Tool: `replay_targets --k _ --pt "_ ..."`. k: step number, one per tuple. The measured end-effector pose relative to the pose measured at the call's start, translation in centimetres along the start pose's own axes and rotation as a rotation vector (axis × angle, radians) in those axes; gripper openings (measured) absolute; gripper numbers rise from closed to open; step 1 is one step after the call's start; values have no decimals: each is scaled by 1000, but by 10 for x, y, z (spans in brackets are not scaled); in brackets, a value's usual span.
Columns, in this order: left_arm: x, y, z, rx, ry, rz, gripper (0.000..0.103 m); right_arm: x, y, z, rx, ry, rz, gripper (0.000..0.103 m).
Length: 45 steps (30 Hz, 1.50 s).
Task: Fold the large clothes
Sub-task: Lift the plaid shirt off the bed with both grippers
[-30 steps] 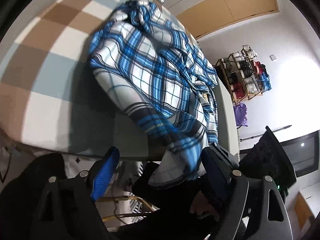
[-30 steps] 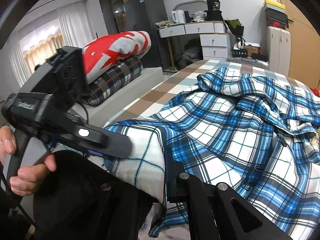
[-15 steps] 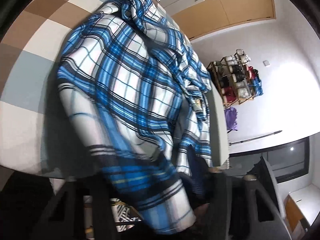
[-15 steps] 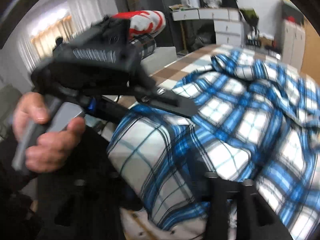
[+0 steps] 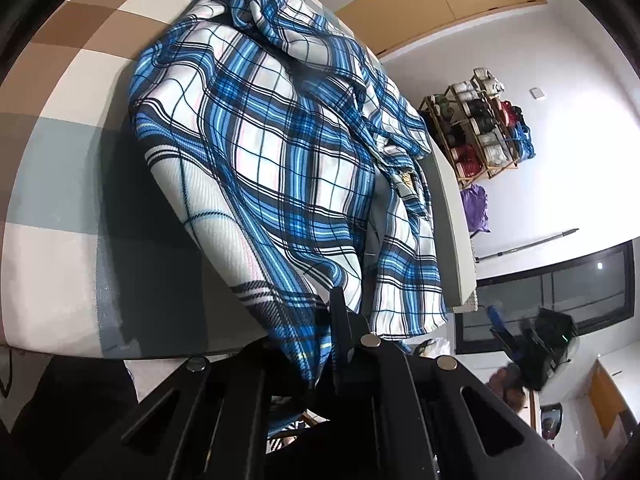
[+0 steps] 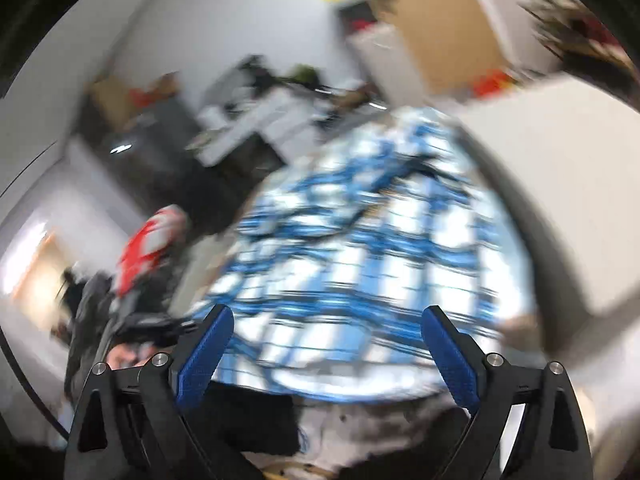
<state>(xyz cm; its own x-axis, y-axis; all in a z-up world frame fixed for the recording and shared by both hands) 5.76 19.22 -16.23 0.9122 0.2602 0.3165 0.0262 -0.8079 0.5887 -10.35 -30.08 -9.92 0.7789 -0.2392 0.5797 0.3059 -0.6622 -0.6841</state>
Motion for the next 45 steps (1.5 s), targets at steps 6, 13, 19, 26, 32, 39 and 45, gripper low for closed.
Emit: replay_targets --k 6,13,19,26,32,39,45 --pt "-3 6 2 -8 3 33 3 -16 67 20 -59 -120 215 96" --pt "-7 10 5 53 7 75 3 -33 103 47 -76 -156 302 94" --pt "-10 12 8 89 7 92 3 -31 106 56 -120 -157 304 39" --pt "-11 9 9 120 1 82 3 -25 90 18 -9 -34 214 4" --pt "-13 6 9 132 -6 73 3 -10 85 28 90 1 224 4" --pt "-15 6 9 138 -13 66 3 -12 99 50 33 -35 290 10" --pt "-16 6 8 137 -15 60 3 -10 99 56 64 -29 299 55"
Point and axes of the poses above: each gripper's, at about its wrist camera, not at the fingertips, and z roughly the way its jaws point, y to its right, x to its top, the point moved 4 cm from there along z, roughly the way its jaws point, and after that the axes turned 13 degrees about x, right-handed, at the moved point
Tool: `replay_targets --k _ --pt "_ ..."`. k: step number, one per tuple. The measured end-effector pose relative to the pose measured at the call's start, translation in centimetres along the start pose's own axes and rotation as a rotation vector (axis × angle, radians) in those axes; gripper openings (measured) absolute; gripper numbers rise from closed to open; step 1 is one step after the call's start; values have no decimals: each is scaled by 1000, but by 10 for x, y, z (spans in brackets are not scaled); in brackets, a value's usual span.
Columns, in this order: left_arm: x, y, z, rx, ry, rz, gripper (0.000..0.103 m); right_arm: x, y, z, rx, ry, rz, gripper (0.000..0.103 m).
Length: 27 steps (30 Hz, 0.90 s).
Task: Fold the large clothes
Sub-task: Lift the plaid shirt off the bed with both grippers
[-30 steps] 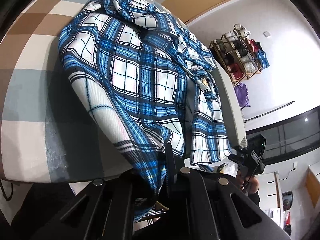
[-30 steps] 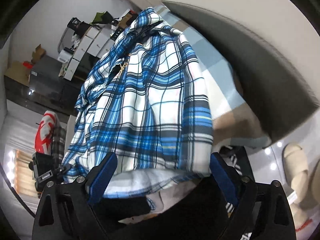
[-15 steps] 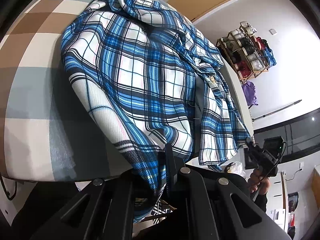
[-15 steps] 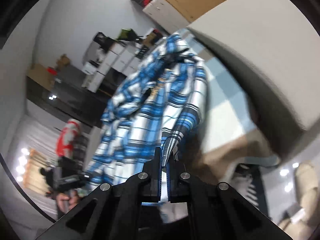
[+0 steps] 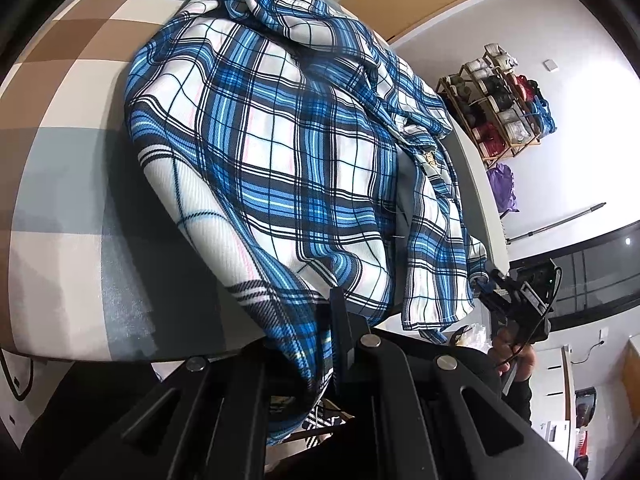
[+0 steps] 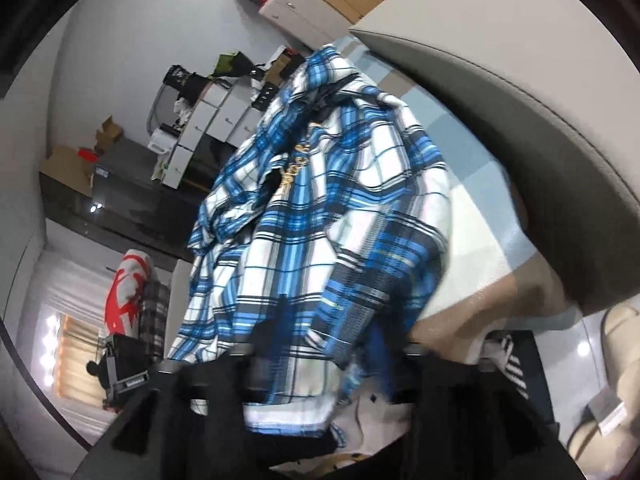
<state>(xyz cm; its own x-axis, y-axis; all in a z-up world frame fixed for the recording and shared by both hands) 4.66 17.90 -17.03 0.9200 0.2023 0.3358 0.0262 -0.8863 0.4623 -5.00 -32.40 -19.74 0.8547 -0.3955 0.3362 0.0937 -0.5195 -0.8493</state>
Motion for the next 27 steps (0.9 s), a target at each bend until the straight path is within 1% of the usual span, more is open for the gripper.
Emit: replay_targets --k 1,2,5,9,10,11,12,13,14,15,17,19,20,21,24,27 --pt "0 -1 0 -3 1 -4 3 0 -1 0 -5 9 -4 66" --pt "0 -2 -1 -5 1 -6 3 1 -1 0 -8 13 -6 68" --pt "0 -2 1 -8 -7 -9 3 4 3 3 -42 9 3 68" --pt "-1 0 4 4 -26 -11 4 9 5 15 -102 -28 -23 68" --pt "-2 1 6 10 -36 -9 7 10 4 17 -107 -32 -42 65" --pt "-3 1 7 12 -45 -6 17 12 4 20 -120 -39 -58 50" --pt "-4 1 9 16 -54 -10 35 12 5 22 -126 -50 -67 37" --pt "-5 0 10 17 -58 -20 44 12 6 25 -135 -63 -77 6" --pt "-5 -1 10 14 -53 -31 48 12 8 26 -144 -71 -85 2" --pt "-6 -3 9 5 -41 -44 48 12 8 24 -136 -60 -88 2" --pt "-8 -2 9 20 -35 -31 46 14 6 14 -98 -18 -93 2" --pt "-12 -2 8 70 -29 -14 20 16 3 -2 -59 30 -95 2" --pt "-13 -3 9 79 -43 -7 0 18 3 -11 -33 44 -86 2" --pt "-16 -4 8 67 -57 -18 0 19 5 -20 -22 57 -70 2" --pt "-22 -13 0 45 -59 -53 0 21 13 -42 -4 86 -30 2" --pt "-32 -21 -17 -5 -68 -78 0 19 21 -57 -1 84 0 2"
Point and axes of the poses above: each gripper's, at about its wrist camera, not at the fingertips, and z roughly the way its jaws point, y to its right, x to its top, the point moved 4 cm from there along z, roughly the way its jaws point, and after that the axes turned 13 degrees about x, right-handed, at the moved point
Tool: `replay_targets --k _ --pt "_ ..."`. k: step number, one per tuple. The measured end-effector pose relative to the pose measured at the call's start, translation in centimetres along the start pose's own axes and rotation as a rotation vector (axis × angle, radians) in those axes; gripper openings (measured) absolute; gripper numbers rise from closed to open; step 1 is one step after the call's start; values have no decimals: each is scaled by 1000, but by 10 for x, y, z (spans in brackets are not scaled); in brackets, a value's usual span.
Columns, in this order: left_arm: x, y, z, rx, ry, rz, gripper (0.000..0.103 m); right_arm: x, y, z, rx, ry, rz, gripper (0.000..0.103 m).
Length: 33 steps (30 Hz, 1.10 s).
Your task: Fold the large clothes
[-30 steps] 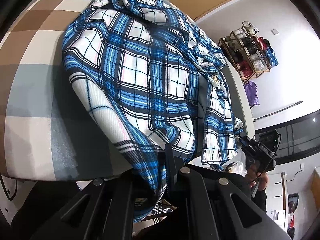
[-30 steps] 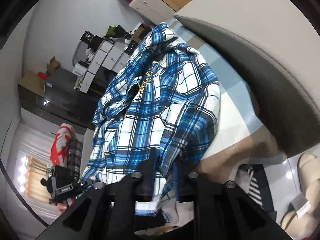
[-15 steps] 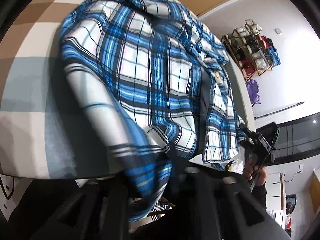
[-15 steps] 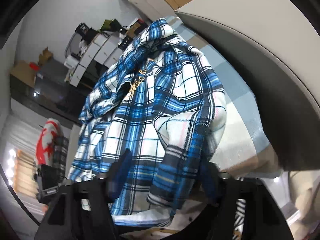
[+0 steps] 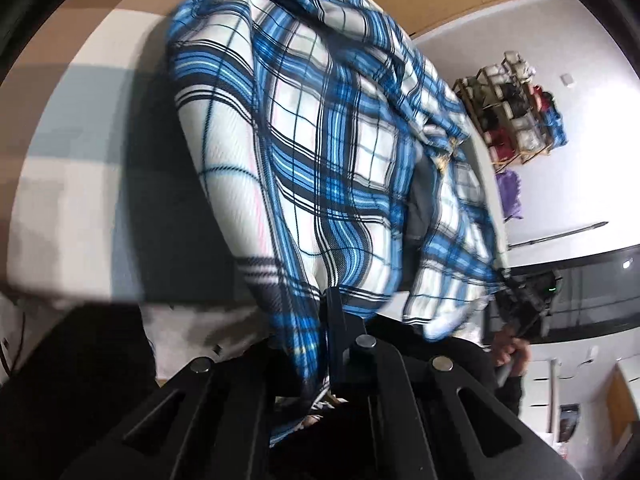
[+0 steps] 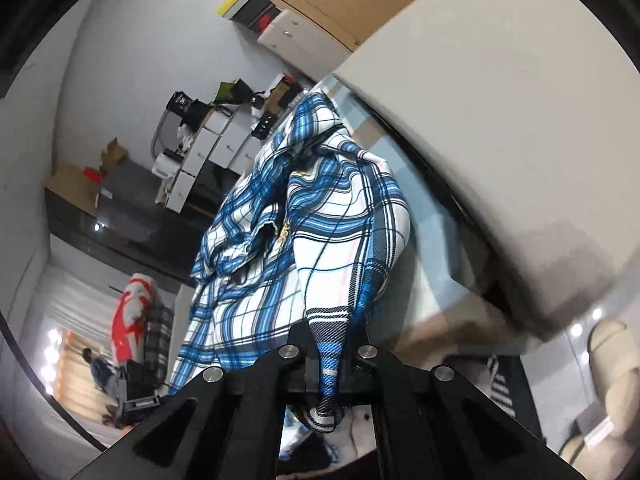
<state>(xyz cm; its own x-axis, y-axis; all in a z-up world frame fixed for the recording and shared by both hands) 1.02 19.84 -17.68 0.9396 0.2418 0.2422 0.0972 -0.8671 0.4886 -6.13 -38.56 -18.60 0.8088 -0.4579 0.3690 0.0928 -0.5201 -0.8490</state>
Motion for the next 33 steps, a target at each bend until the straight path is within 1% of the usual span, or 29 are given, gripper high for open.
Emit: replay_targets --k 2,4,6,8,11,13,14,16,17,18,19,20,22,24,25,26,27,28,29,30,31,32,33 --pt "-5 -4 -11 -12 3 7 0 0 2 -6 -10 -9 8 2" --pt "-7 -7 -23 -48 -11 3 0 0 1 -11 9 -32 32 2" --pt "-2 -8 -29 -77 -28 -14 0 7 -8 -12 33 -59 42 2" --pt "10 0 -39 -123 -32 -32 0 15 -21 -8 51 -81 41 2" --pt "39 16 -52 -171 -28 -27 0 42 -51 -2 108 -92 47 2" --pt "73 33 -60 -222 -11 -45 0 70 -73 8 134 -93 59 2" --pt "86 37 -62 -231 -6 -57 0 86 -84 16 144 -92 64 2" --pt "126 48 -61 -247 4 -85 0 115 -102 35 145 -100 76 2" --pt "143 51 -59 -249 7 -108 0 134 -111 50 135 -101 90 2" --pt "157 55 -56 -248 -10 -123 0 150 -115 64 117 -102 109 2" --pt "182 57 -50 -250 -12 -154 0 166 -117 77 105 -103 130 2" --pt "195 58 -46 -257 -26 -183 0 181 -119 94 93 -104 151 2" --pt "233 58 -34 -256 -24 -235 0 210 -117 128 35 -108 179 3" --pt "254 51 -25 -245 -27 -299 0 236 -107 162 -32 -108 218 5" --pt "271 46 -15 -245 -35 -321 0 246 -99 174 -59 -102 243 5" --pt "279 40 -7 -242 -54 -327 0 257 -89 190 -89 -101 263 5" --pt "284 33 1 -221 -69 -349 0 266 -77 201 -117 -116 267 6" --pt "293 19 12 -195 -66 -400 0 271 -67 211 -137 -127 273 11" --pt "294 14 18 -178 -80 -419 0 275 -55 219 -158 -142 285 20" --pt "298 6 24 -176 -97 -433 0 280 -44 225 -159 -153 295 26" --pt "300 -2 25 -172 -98 -445 0 285 -37 224 -148 -139 298 43" --pt "301 -4 26 -154 -96 -451 0 293 -31 220 -135 -98 294 72" --pt "300 -10 24 -135 -83 -445 1 298 -29 213 -127 -58 277 85"
Point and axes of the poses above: each gripper's, at about its wrist camera, not at the fingertips, and z roughly the way its jaws point, y to its right, x to its top, the point moved 4 cm from there along z, roughly the way its jaws point, and after that the axes turned 13 degrees about x, right-handed, at the moved point
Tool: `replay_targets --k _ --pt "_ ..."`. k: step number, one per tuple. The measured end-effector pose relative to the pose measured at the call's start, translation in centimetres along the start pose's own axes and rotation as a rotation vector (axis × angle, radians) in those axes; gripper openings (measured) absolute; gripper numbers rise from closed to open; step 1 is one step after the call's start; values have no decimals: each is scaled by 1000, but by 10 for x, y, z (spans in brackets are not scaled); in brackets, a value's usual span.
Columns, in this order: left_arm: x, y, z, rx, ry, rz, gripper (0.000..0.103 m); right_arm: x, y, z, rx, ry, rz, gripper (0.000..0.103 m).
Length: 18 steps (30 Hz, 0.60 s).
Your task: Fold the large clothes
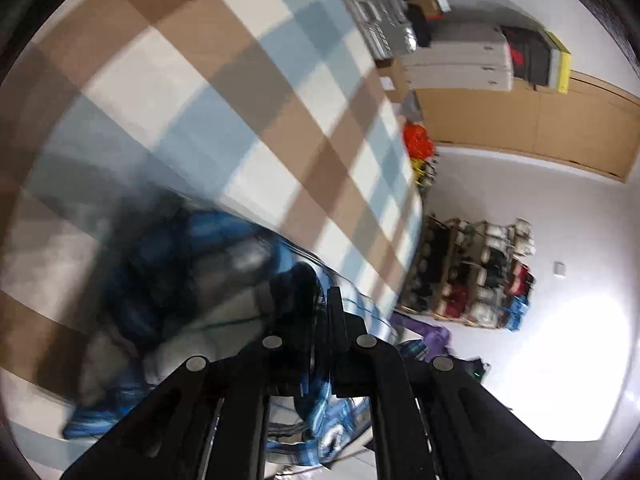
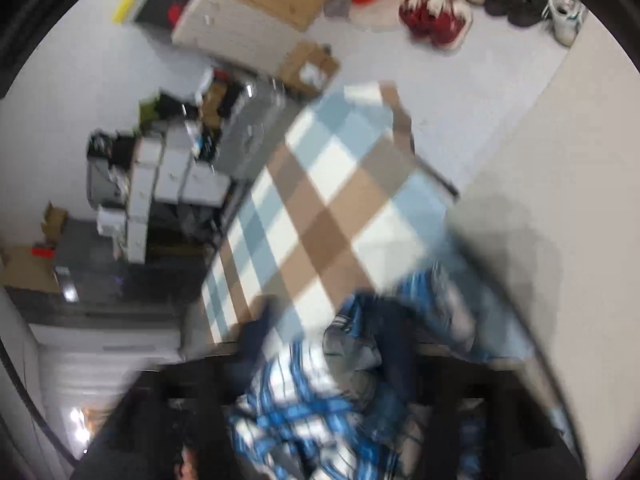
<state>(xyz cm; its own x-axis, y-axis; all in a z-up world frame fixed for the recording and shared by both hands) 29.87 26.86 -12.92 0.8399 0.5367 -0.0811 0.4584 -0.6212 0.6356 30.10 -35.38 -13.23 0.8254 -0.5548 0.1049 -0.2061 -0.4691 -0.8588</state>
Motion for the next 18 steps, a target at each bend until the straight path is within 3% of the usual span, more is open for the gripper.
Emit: replay_targets --k 1,2,3,5,7,10,15,18 --pt "-1 -2 -3 16 15 21 3 4 -2 -4 14 18 -24 97" --pt "-2 -2 -9 30 22 37 13 7 -5 -14 28 40 -71 98" --pt "-7 -4 -14 48 24 50 32 6 -8 -22 17 45 -115 98" --pt "-17 -6 -29 54 67 60 56 -5 -19 -35 3 8 -226 98" --pt "-29 0 -48 101 151 121 60 -28 -29 -51 -24 -25 -355 98" --pt "-44 17 -53 156 200 218 68 -82 -35 -74 -7 -116 -524 99" --pt "-112 44 -24 240 102 476 70 -171 -7 -91 17 -231 -638 99" --pt "-178 68 11 340 52 702 70 -204 15 -82 32 -296 -609 99"
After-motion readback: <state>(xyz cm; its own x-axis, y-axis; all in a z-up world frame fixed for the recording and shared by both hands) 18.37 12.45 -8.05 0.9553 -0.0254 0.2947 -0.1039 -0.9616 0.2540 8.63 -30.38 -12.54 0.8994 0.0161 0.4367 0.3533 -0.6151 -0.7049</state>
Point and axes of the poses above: each gripper's, at about its wrist camera, not at the fingertips, and z roughly the way its jaws point, y to its right, x to its top, the point moved 4 cm from there along z, roughly the way its jaws point, and after that the axes turned 13 degrees about x, right-handed, at the moved point
